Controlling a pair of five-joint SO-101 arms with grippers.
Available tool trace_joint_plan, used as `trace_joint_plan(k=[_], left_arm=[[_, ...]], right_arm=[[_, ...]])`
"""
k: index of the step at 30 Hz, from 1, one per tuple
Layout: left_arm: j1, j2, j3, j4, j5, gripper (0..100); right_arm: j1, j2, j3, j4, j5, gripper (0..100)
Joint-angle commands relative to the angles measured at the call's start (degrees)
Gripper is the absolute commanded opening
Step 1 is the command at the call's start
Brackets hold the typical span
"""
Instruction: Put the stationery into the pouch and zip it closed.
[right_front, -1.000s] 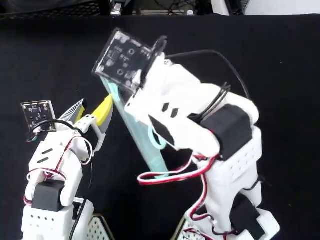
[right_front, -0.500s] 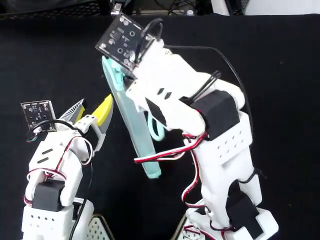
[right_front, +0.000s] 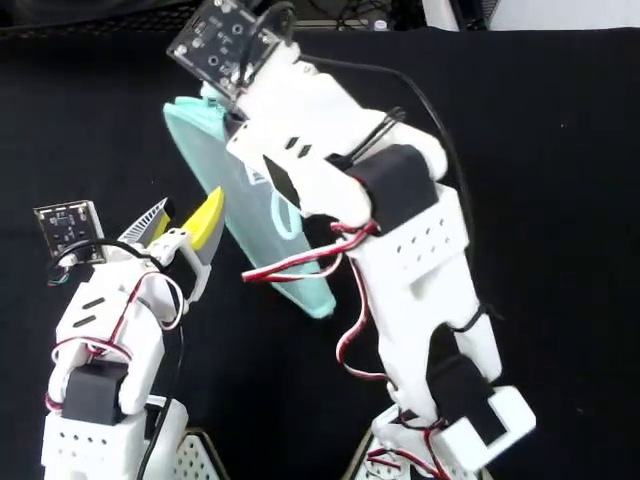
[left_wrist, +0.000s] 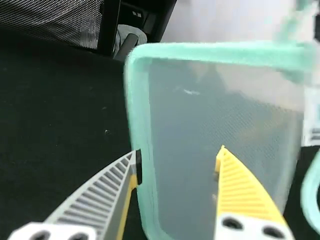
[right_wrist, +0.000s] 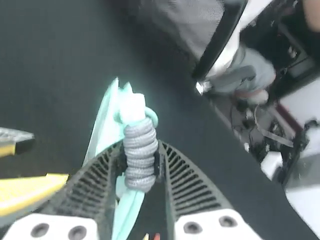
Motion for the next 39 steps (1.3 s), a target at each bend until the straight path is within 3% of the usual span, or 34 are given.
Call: trace_joint_plan(k=[1, 5, 8, 15, 20, 27, 33, 39], left_arm=[[-0.13, -0.35, -6.73, 3.69, 0.62, 26], [-0.04, -0.35, -9.54, 6.68, 0.44, 26], [-0.13, -0.35, -8.31, 6.33, 0.35, 26], [-0.57, -0.35, -3.03, 0.62, 0.26, 26], [-0.57, -0.35, -1.98, -0.44, 0.26, 26], [-0.57, -0.35, -1.89, -0.44, 0.26, 26], [-1.1, -0.35, -1.71, -0.53, 0.26, 26], [-8.57, -0.26, -1.63, -2.99, 0.62, 26]], right_arm=[[-2.46, 0.48, -7.52, 3.25, -1.23, 1.1], [-2.46, 1.8, -9.1, 8.7, -0.62, 1.1], [-2.46, 1.98, -8.4, 13.98, 4.22, 1.1], [-2.46, 0.31, -4.35, 20.22, 13.36, 1.1], [-0.44, -0.75, 4.0, 16.79, 18.99, 1.1], [2.81, -2.42, 19.12, 4.13, 19.08, 1.1], [-2.29, -9.27, 28.09, -1.85, 18.99, 1.1], [-5.1, -19.74, 29.67, -1.67, 16.7, 1.1]])
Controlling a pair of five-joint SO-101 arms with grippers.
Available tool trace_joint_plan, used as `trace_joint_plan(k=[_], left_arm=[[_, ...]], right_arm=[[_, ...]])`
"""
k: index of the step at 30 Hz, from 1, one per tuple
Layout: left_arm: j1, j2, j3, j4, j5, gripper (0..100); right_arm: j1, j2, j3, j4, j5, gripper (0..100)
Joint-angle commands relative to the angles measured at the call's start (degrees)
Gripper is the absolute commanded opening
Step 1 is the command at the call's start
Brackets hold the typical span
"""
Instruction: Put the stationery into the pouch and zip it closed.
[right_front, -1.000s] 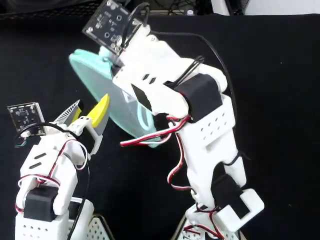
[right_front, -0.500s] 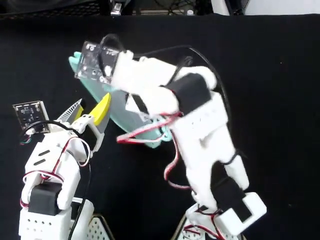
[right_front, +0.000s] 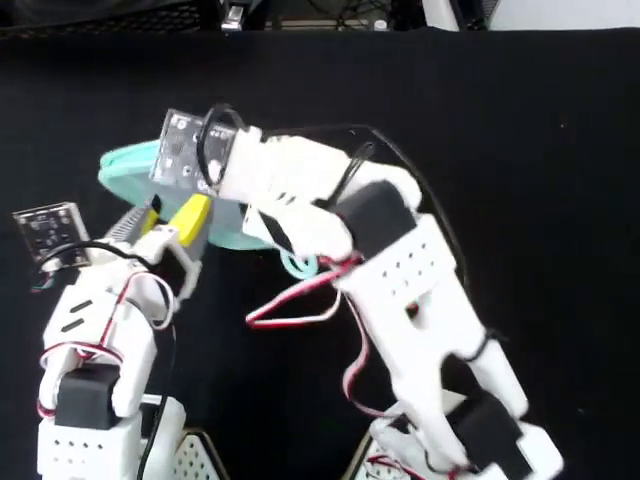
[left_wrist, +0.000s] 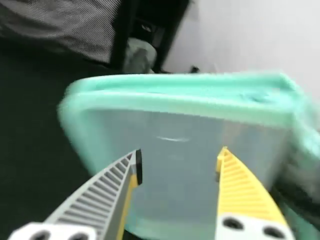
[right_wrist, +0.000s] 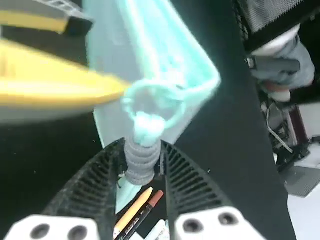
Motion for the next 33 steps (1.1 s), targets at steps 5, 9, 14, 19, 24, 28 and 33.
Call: trace_joint_plan(k=[5, 9, 14, 19, 24, 28, 33], left_arm=[[-5.32, -0.18, -0.13, -2.46, 0.62, 26], [-5.32, -0.09, 2.07, -5.1, 0.62, 26], [-5.32, -0.09, 3.21, -6.42, 0.62, 26], [-5.05, -0.09, 3.3, -6.33, 0.62, 26], [-5.05, -0.09, 3.3, -6.59, 0.62, 26], [-5.05, 0.0, 3.3, -6.68, 0.62, 26], [-5.05, -0.09, 3.3, -6.68, 0.62, 26]], right_arm=[[-1.14, -13.58, -0.22, -0.7, -8.53, 1.1], [-1.14, -18.33, -0.04, -1.32, -12.31, 1.1], [-0.44, -18.42, 7.52, -3.69, -8.44, 1.1], [-0.35, -18.86, 19.38, -9.49, -4.92, 1.1], [-2.46, -18.86, 23.43, -12.84, -5.19, 1.1], [-7.56, -18.86, 23.25, -12.92, -5.27, 1.1], [-13.54, -18.95, 20.44, -12.92, -9.14, 1.1]])
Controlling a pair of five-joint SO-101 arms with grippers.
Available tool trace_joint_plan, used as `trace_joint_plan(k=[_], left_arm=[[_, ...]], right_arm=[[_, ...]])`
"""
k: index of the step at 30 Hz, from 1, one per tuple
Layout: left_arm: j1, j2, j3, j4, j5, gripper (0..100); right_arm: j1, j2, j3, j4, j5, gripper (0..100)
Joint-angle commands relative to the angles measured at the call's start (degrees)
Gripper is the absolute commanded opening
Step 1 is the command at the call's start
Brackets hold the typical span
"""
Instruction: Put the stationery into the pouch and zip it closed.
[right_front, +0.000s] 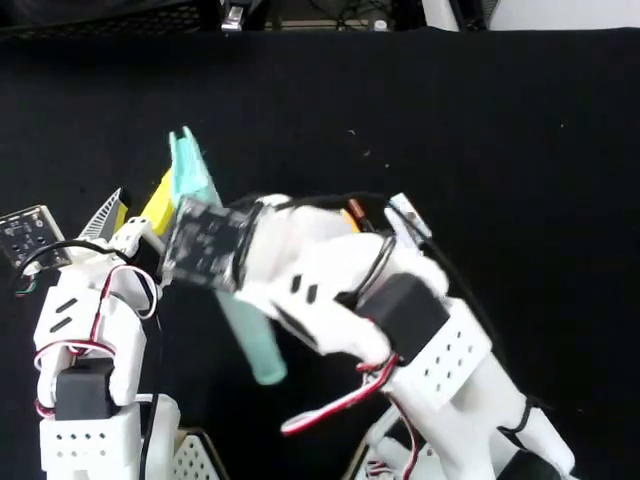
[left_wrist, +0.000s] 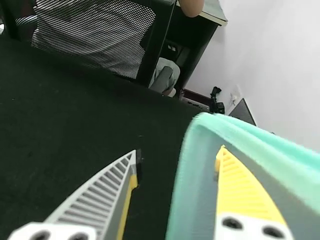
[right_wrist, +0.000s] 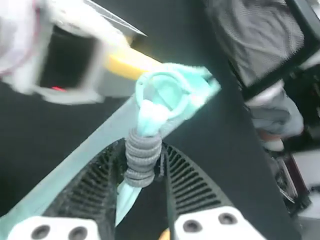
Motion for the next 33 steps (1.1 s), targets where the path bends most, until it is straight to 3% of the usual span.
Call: trace_joint_plan(k=[1, 6, 17, 20, 26, 33], left_arm=[[0.04, -0.18, -0.4, -1.49, 0.62, 26], [-0.4, -0.35, -1.63, -0.44, 0.44, 26], [-0.4, -0.35, -18.07, 17.14, -0.79, 26], [-0.04, -0.35, -18.77, 17.23, -4.4, 26], [0.92, -0.26, -17.8, 17.05, -4.57, 26], [1.27, -0.26, -10.24, 9.58, -4.66, 26]], right_arm=[[-2.73, 0.13, -3.74, -0.35, -3.34, 1.1], [1.67, 0.22, -10.15, -0.44, -8.53, 1.1], [11.78, 0.66, -11.38, -7.65, -21.8, 1.1], [11.78, 0.66, -7.87, -8.97, -21.71, 1.1], [13.54, 0.22, -4.62, -12.31, -21.19, 1.2], [15.38, 0.31, -6.29, -12.22, -20.22, 1.2]])
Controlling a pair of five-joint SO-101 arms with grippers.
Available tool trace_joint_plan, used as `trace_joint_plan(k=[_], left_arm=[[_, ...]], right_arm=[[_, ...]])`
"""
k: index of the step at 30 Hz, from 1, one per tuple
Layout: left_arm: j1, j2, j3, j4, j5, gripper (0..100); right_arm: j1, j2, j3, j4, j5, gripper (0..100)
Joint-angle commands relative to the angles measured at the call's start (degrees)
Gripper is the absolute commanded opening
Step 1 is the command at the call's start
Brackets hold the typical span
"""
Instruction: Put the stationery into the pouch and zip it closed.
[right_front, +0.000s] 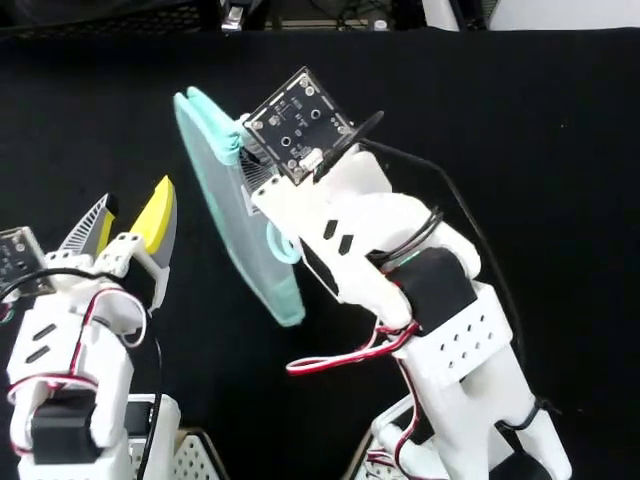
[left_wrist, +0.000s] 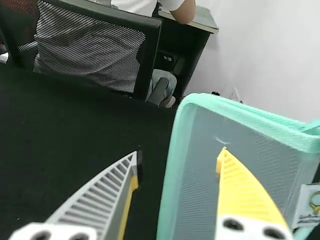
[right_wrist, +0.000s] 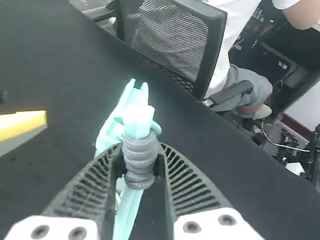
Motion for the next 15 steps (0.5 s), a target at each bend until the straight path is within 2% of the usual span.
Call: trace_joint_plan(k=[1, 5, 9, 12, 15], left_arm=[[0.84, 0.26, 3.12, -5.45, -0.35, 26], [0.84, 0.26, 6.29, -8.88, -0.35, 26], [0.92, 0.26, 6.2, -8.88, -0.26, 26], [0.92, 0.26, 6.2, -8.88, -0.26, 26], [0.92, 0.26, 6.2, -8.79, -0.26, 26]], right_arm=[[1.93, -0.66, -2.95, -1.32, 0.18, 1.2], [4.66, -0.04, -5.23, -2.11, -7.12, 1.2], [5.63, 3.12, -7.78, -5.19, -11.52, 1.2], [3.08, 9.27, -14.2, -3.16, -10.46, 1.2], [-0.88, 16.31, -23.25, 6.77, -4.92, 1.2]])
